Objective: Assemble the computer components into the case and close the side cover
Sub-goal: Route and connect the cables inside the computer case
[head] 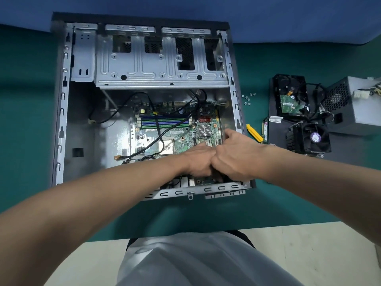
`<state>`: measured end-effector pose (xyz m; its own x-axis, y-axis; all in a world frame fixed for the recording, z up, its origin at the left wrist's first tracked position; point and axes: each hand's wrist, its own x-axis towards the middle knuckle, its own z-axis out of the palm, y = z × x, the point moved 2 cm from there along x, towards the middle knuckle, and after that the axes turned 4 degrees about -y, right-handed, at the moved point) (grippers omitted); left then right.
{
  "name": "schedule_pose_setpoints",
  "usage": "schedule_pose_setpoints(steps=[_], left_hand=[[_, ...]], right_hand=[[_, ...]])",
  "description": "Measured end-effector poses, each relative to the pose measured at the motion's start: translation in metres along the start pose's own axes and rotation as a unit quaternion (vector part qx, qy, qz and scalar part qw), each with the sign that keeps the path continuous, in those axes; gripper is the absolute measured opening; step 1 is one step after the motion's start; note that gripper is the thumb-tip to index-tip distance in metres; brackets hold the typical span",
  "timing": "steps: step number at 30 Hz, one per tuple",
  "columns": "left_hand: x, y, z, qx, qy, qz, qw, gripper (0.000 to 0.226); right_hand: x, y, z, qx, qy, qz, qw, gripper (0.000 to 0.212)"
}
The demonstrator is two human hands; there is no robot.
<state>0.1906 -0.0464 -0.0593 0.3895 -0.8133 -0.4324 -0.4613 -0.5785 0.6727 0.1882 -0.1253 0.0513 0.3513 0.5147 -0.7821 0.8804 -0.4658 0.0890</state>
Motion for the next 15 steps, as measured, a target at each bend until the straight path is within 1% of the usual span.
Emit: schedule_pose_setpoints(steps=[1,2,3,6,9,11,13,15], left_hand=[[-0.0005,0.0006,-0.0012,-0.013,-0.009,-0.008,1.0,0.02],[-0.0015,0.0015,-0.0028,-0.022,-0.02,-0.01,1.0,0.029],[-0.0012,0.0011,-0.0034,-0.024,-0.025,-0.011,0.999,0.032],[0.0007,0.0006,-0.0018,-0.002,-0.037,-0.013,0.999,0.026],[0.0022,-0.0012,0.0,-0.022,-0.019,-0.033,0.999,0.02],[0.0026,-0.0006,-0.0012,-0.022,-0.009,-0.04,0.999,0.023],[0.0025,0.0017,-0.0025,-0.019,-0.012,-0.037,0.999,0.025],[0.002,0.0037,-0.0038,-0.011,-0.022,-0.031,0.999,0.026]], right_hand=[[-0.0007,0.0009,-0.0008,0.011,0.009,0.002,1.0,0.023],[-0.0013,0.0022,-0.0015,0.018,0.019,0.004,1.0,0.022],[-0.0014,0.0031,-0.0015,0.017,0.025,0.006,1.0,0.022],[-0.0012,0.0013,-0.0013,0.0,0.013,0.013,1.0,0.026],[0.0001,-0.0014,-0.0025,-0.018,-0.018,0.002,1.0,0.032],[0.0001,-0.0021,-0.0034,-0.021,-0.035,-0.003,0.999,0.034],[-0.0004,-0.0021,-0.0034,-0.023,-0.039,-0.003,0.999,0.031],[-0.0009,-0.0017,-0.0024,-0.022,-0.034,-0.002,0.999,0.022]])
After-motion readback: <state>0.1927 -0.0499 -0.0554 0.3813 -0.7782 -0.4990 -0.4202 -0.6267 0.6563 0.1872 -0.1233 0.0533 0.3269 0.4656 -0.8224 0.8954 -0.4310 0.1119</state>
